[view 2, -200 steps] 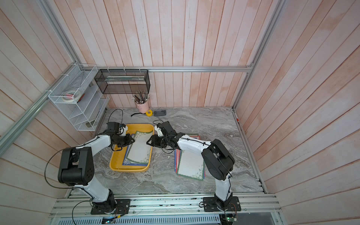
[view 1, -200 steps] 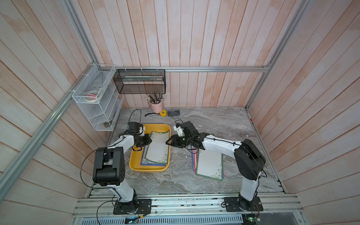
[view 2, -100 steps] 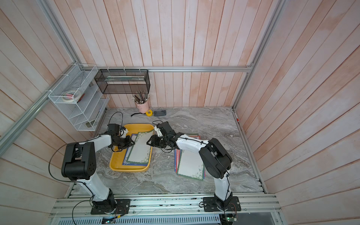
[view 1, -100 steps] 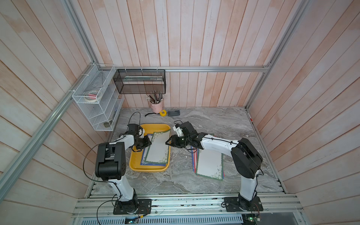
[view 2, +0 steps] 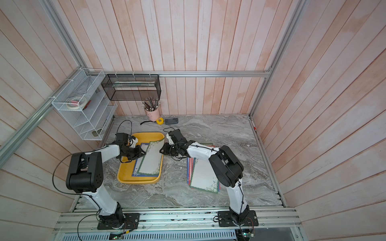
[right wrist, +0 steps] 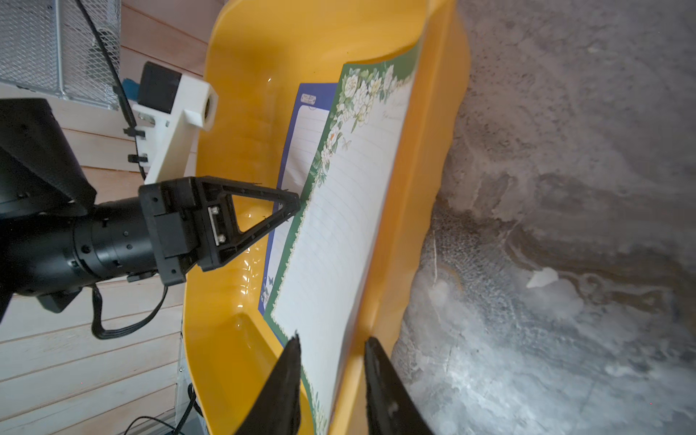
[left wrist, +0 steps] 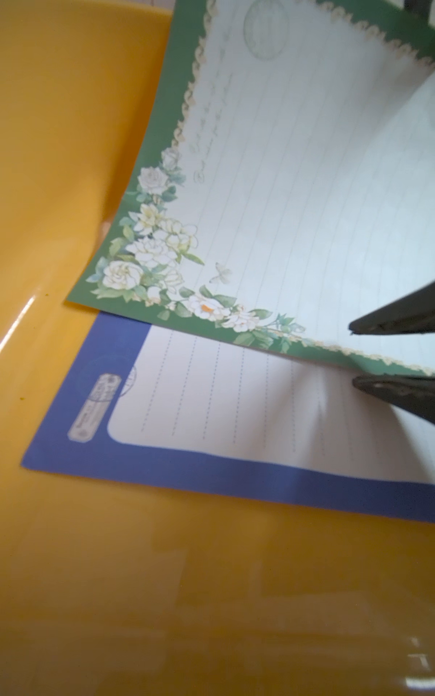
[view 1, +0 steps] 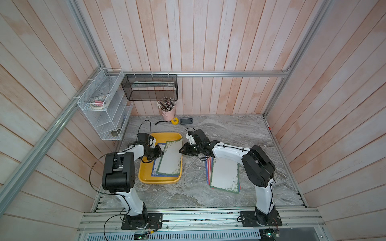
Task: Take out the stationery paper from the storage box
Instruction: Pick up the stationery paper from the storage box.
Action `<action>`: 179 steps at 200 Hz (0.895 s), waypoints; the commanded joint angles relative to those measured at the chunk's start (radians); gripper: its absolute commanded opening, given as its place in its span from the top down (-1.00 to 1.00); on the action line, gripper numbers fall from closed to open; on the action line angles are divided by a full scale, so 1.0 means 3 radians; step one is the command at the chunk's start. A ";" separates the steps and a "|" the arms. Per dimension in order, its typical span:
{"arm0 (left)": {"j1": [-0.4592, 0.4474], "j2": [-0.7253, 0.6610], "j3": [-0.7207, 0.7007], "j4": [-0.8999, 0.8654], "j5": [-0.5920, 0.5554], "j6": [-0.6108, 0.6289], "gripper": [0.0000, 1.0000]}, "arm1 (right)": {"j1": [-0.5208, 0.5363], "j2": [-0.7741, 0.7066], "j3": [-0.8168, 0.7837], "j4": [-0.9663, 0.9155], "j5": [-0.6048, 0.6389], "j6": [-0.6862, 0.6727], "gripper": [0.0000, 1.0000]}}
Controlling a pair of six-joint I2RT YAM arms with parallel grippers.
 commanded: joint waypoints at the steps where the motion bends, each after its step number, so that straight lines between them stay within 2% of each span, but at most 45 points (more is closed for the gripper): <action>1: 0.0003 -0.0033 -0.0059 0.0089 0.0124 -0.0043 0.57 | -0.0039 0.0090 0.0069 -0.0016 0.0044 -0.0038 0.46; 39: 0.0013 -0.0036 -0.0085 0.0164 0.0281 -0.0109 0.57 | -0.0067 0.0143 0.0065 -0.0017 -0.0010 -0.0043 0.50; 70: 0.0041 -0.0045 -0.0145 0.0282 0.0449 -0.0207 0.56 | -0.0087 0.0153 -0.0003 0.0104 -0.0114 0.0007 0.71; 83: 0.0059 -0.0037 -0.0151 0.0289 0.0442 -0.0223 0.42 | -0.0095 0.0164 -0.0037 0.0159 -0.0165 0.0044 0.80; 94: 0.0064 -0.0026 -0.0156 0.0292 0.0417 -0.0231 0.26 | -0.0109 0.0164 -0.0060 0.0188 -0.0186 0.0061 0.81; 110: 0.0069 -0.0001 -0.0151 0.0283 0.0391 -0.0228 0.12 | -0.0118 0.0149 -0.0098 0.0220 -0.0185 0.0066 0.82; 151: 0.0059 0.0109 -0.0099 0.0187 0.0308 -0.0192 0.01 | -0.0131 0.0154 -0.0115 0.0275 -0.0243 0.0090 0.82; 179: -0.0009 0.0128 -0.0035 0.0045 0.0044 -0.0059 -0.18 | -0.0134 0.0162 -0.0110 0.0307 -0.0283 0.0116 0.82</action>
